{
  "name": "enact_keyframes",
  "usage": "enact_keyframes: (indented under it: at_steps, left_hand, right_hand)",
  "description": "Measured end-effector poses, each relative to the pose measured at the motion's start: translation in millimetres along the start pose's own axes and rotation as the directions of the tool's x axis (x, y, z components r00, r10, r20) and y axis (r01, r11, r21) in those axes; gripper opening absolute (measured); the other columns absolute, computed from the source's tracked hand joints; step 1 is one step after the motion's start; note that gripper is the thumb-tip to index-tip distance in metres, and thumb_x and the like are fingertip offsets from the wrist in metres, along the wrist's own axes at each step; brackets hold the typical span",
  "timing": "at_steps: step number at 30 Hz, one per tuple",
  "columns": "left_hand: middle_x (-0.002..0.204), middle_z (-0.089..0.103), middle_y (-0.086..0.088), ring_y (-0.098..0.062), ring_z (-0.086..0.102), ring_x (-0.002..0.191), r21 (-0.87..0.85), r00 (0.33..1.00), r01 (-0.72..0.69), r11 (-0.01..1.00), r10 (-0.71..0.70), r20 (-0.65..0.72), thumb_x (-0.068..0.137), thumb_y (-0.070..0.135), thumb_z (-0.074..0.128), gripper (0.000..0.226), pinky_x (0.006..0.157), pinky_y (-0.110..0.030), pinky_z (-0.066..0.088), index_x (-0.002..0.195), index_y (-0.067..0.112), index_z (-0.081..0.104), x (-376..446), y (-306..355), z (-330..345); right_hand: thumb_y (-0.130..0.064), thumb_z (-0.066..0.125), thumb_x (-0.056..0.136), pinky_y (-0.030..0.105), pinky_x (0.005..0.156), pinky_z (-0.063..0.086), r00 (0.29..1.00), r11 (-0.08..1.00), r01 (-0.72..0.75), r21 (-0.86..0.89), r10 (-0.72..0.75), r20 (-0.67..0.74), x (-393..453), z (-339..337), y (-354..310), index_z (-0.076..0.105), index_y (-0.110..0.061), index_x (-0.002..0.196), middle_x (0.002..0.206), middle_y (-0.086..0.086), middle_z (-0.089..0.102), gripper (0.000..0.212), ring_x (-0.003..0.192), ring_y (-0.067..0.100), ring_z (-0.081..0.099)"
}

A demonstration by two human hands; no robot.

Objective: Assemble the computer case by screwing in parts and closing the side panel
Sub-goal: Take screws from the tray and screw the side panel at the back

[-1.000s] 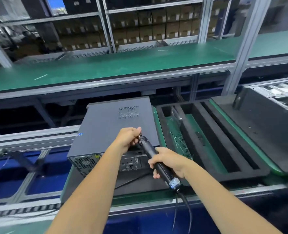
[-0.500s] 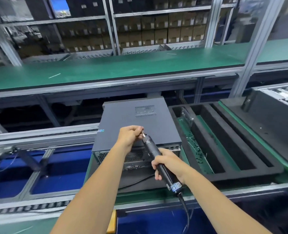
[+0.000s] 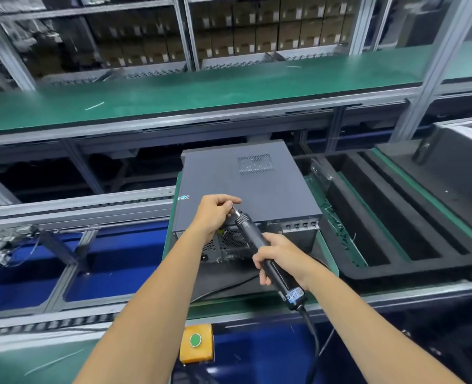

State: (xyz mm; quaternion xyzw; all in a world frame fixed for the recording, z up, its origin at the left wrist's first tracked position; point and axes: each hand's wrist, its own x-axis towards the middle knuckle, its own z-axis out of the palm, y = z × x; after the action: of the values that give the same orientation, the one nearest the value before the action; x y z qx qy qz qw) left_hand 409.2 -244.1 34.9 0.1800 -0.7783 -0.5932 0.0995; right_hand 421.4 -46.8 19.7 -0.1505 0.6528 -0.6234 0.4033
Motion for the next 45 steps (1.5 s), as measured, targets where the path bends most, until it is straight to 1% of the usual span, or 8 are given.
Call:
enact_keyframes:
  at_steps: [5,10,16,25,29,37,40,45]
  left_hand:
    - [0.074,0.062,-0.002,-0.012,0.055,0.066,-0.005,0.999,-0.030,1.000,0.030,-0.024,0.092,0.000,0.053,0.023,0.073,-0.028,0.052,0.107,0.009,0.069,-5,-2,13]
    - [0.072,0.064,-0.005,-0.015,0.059,0.062,-0.060,1.000,-0.004,0.998,0.002,-0.031,0.085,-0.004,0.064,0.016,0.069,-0.025,0.052,0.083,0.011,0.067,-3,1,26]
    - [0.070,0.067,-0.003,-0.004,0.059,0.056,0.107,0.999,-0.026,0.994,0.030,-0.034,0.087,-0.002,0.062,0.014,0.062,-0.016,0.050,0.085,0.010,0.071,-8,0,33]
    - [0.066,0.066,-0.005,-0.013,0.056,0.058,0.455,0.984,-0.116,0.883,0.041,0.171,0.084,-0.002,0.066,0.022,0.064,-0.026,0.051,0.073,0.016,0.071,-9,14,19]
    - [0.062,0.065,0.006,-0.003,0.055,0.053,0.595,0.978,-0.179,0.784,0.076,0.195,0.082,0.002,0.069,0.016,0.051,-0.009,0.044,0.076,0.016,0.074,-7,19,22]
    - [0.073,0.065,0.008,-0.006,0.060,0.073,0.691,0.956,-0.259,0.675,0.076,0.285,0.086,0.007,0.065,0.014,0.064,-0.013,0.042,0.080,0.015,0.075,-3,23,25]
    - [0.065,0.066,0.013,0.006,0.058,0.055,0.617,0.953,-0.254,0.745,0.082,0.293,0.087,0.004,0.063,0.021,0.053,-0.005,0.041,0.072,0.016,0.072,-5,25,23]
    - [0.062,0.070,0.006,0.000,0.059,0.054,0.467,0.954,-0.178,0.866,0.036,0.298,0.090,0.005,0.061,0.023,0.052,-0.014,0.045,0.070,0.012,0.070,-6,25,27]
  right_hand:
    - [0.001,0.056,0.085,0.029,0.047,0.049,0.999,0.999,-0.037,0.025,0.036,0.013,-11,-13,6,0.049,-0.006,0.105,0.068,0.009,0.056,0.023,0.048,0.028,0.057]
    - [0.001,0.056,0.085,0.028,0.047,0.048,0.999,0.999,-0.045,0.022,0.045,0.013,-18,-34,8,0.049,-0.010,0.101,0.067,0.008,0.056,0.020,0.050,0.028,0.057]
    - [0.000,0.056,0.086,0.030,0.048,0.049,0.997,0.998,-0.055,-0.021,0.056,0.043,-26,-38,12,0.048,-0.010,0.100,0.069,0.009,0.056,0.019,0.051,0.029,0.058]
    - [0.002,0.056,0.085,0.029,0.046,0.047,0.995,0.993,-0.070,-0.094,0.076,0.063,-34,-43,16,0.048,-0.007,0.105,0.071,0.012,0.054,0.023,0.050,0.028,0.056]
    - [0.002,0.056,0.086,0.029,0.045,0.047,0.997,0.992,-0.048,-0.118,0.055,0.057,-37,-43,16,0.048,-0.004,0.103,0.069,0.011,0.055,0.020,0.049,0.027,0.056]
    - [0.001,0.058,0.084,0.030,0.045,0.047,0.998,0.988,-0.052,-0.148,0.058,0.035,-43,-52,16,0.048,0.004,0.115,0.068,0.011,0.057,0.033,0.049,0.028,0.057]
    - [0.000,0.059,0.083,0.030,0.046,0.048,0.998,0.988,-0.045,-0.146,0.052,0.046,-43,-56,14,0.049,0.000,0.110,0.068,0.010,0.058,0.029,0.050,0.029,0.057]
    - [-0.001,0.058,0.083,0.030,0.047,0.049,0.996,0.992,-0.043,-0.116,0.051,0.071,-43,-61,14,0.048,-0.007,0.100,0.068,0.010,0.058,0.021,0.050,0.028,0.059]
